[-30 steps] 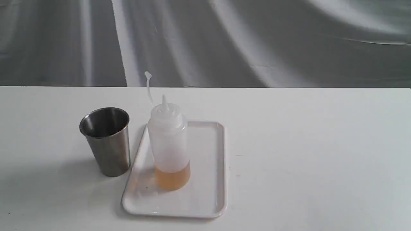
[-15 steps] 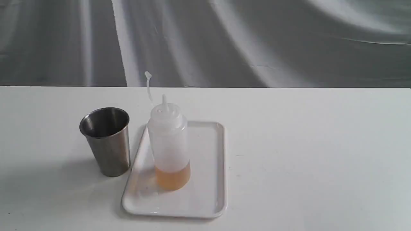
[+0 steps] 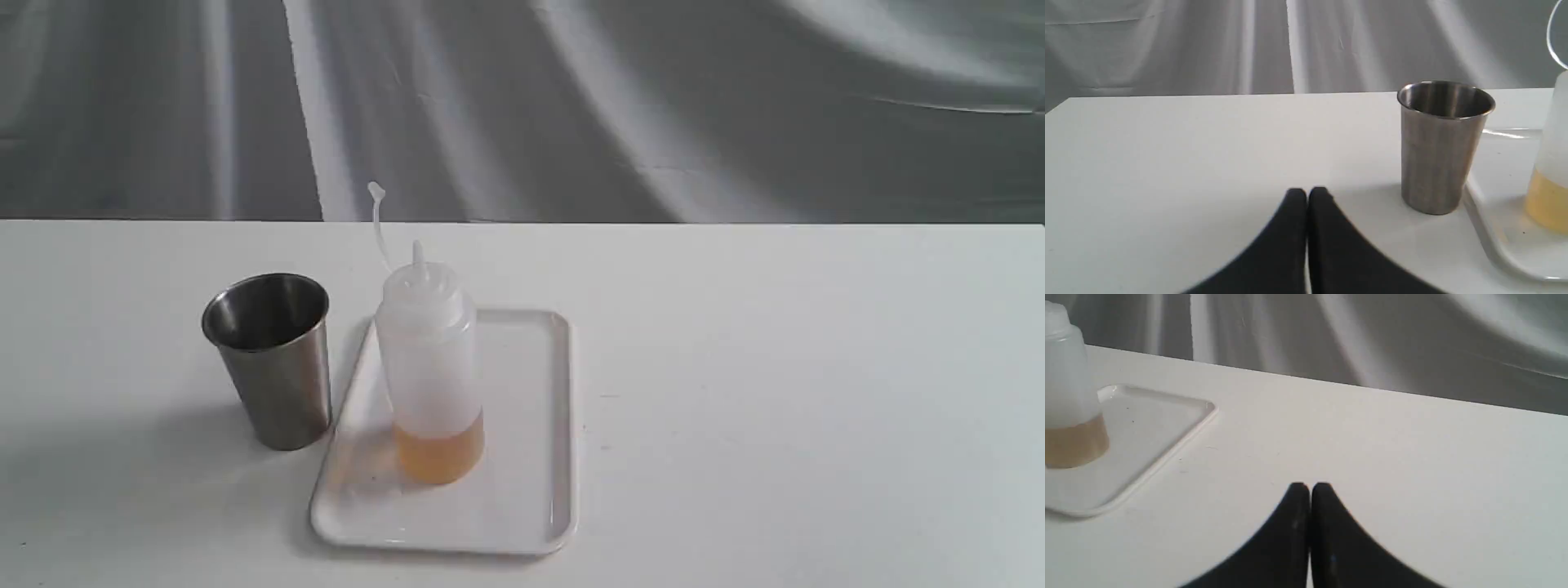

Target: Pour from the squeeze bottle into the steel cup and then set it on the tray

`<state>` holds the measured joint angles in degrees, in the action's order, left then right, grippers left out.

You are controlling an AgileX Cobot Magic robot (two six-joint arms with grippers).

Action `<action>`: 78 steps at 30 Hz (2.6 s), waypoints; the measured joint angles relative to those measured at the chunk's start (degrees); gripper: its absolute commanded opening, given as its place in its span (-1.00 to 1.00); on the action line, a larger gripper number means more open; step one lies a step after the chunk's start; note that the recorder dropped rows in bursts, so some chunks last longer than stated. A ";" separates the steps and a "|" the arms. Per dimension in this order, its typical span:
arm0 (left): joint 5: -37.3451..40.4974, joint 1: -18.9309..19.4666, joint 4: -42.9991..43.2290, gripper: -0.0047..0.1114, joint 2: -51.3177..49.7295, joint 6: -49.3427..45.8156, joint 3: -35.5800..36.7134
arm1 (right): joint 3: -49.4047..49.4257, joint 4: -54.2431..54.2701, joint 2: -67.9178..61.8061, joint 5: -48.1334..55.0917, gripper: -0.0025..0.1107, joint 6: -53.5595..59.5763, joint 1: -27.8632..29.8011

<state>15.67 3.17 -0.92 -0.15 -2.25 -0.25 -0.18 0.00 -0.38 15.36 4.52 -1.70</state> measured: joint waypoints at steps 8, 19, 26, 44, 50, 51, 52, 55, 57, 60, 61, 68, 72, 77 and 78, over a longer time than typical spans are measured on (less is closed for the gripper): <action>0.00 0.00 0.00 -0.92 0.00 0.00 0.00 | 0.00 0.00 0.00 2.72 -0.96 -0.32 0.00; 0.00 0.00 0.00 -0.92 0.00 0.00 0.00 | 0.00 0.00 0.00 4.03 -0.96 -0.46 0.00; 0.00 0.00 0.00 -0.92 0.00 0.00 0.00 | 0.00 0.00 0.00 4.25 -0.96 -0.20 3.80; 0.00 0.00 0.00 -0.92 0.00 0.00 0.00 | 0.00 0.00 0.00 4.25 -0.96 -0.20 15.99; 0.00 0.00 0.00 -0.92 0.00 0.00 0.00 | 0.00 0.00 0.00 4.25 -0.96 -0.20 15.99; 0.00 0.00 0.00 -0.92 0.00 0.00 0.00 | 0.00 0.00 0.00 4.25 -0.96 -0.20 15.99; 0.00 0.00 0.00 -0.92 0.00 0.00 0.00 | 0.00 0.00 0.00 4.25 -0.96 -0.20 15.99; 0.00 0.00 0.00 -0.92 0.00 0.00 0.00 | 0.00 0.00 0.00 4.25 -0.96 -0.20 15.99; 0.00 0.00 0.00 -0.92 0.00 0.00 0.00 | 0.00 0.00 0.00 4.25 -0.96 -0.20 15.99; 0.00 0.00 0.00 -0.92 0.00 0.00 0.00 | 0.00 0.00 0.00 4.25 -0.96 -0.20 15.99; 0.00 0.00 0.00 -0.92 0.00 0.00 0.00 | 0.00 0.00 0.00 4.25 -0.96 -0.20 15.99; 0.00 0.00 0.00 -0.92 0.00 0.00 0.00 | 0.00 0.00 0.00 4.25 -0.96 -0.20 15.99; 0.00 0.00 0.00 -0.92 0.00 0.00 0.00 | 0.00 0.00 0.00 4.25 -0.96 -0.20 15.99; 0.00 0.00 0.00 -0.92 0.00 0.00 0.00 | 0.00 0.00 0.00 4.25 -0.96 -0.32 15.99; 0.00 0.00 0.00 -0.92 0.00 0.00 0.00 | 0.00 0.00 0.00 4.25 -0.96 -0.32 15.99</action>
<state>15.67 3.17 -0.92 -0.15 -2.25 -0.25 -0.18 0.00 -0.38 19.62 4.19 14.29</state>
